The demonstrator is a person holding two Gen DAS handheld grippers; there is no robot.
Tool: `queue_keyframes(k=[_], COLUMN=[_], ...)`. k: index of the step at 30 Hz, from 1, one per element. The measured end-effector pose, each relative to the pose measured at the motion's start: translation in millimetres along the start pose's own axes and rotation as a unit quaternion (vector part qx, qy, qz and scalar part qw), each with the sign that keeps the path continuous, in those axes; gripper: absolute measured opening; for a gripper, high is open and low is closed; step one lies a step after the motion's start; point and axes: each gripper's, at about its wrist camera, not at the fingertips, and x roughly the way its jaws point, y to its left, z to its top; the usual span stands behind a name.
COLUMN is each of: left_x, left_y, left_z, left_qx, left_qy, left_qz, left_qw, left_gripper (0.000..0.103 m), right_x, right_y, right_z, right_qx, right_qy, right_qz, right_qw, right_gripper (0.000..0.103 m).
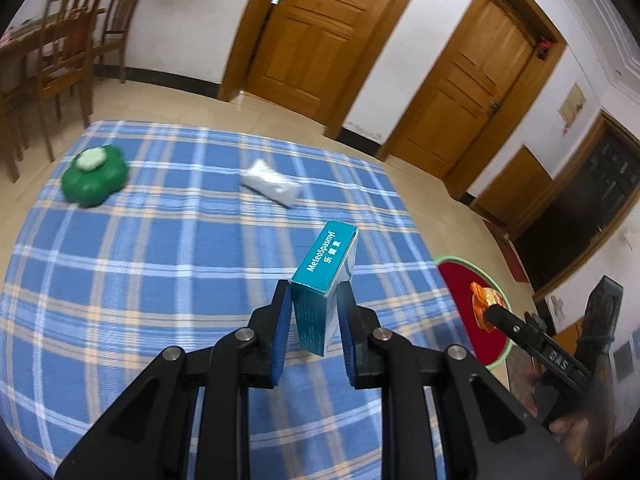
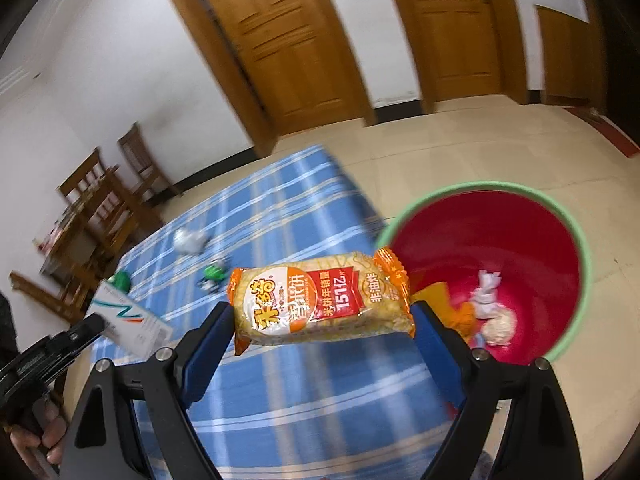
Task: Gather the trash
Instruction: 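Carry the snack bag into the red bucket with the right gripper while the left carries the teal box, then lower the teal box over the red bucket and open the left gripper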
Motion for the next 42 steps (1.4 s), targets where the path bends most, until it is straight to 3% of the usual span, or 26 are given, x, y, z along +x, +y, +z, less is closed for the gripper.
queue_keyframes(k=[14, 28, 42], left_x=[25, 56, 91], left_y=[-75, -126, -186], left_z=[11, 14, 8], left_qx=[0.068, 0.113, 0.158], left_qy=[0.027, 0.051, 0.069], left_qz=[-0.041, -0.062, -0.101], left_qw=[0.9965, 0.9903, 0.9798], left_gripper=[0.022, 0.022, 0.022], right_x=[10, -3, -40], right_y=[-74, -107, -129], right_z=[0, 2, 11], right_qx=[0.085, 0.131, 0.153], right_qy=[0.007, -0.007, -0.061], right_qz=[-0.064, -0.067, -0.085], right_qw=[0.994, 0.989, 0.983], right_gripper=[0.091, 0.094, 0.095])
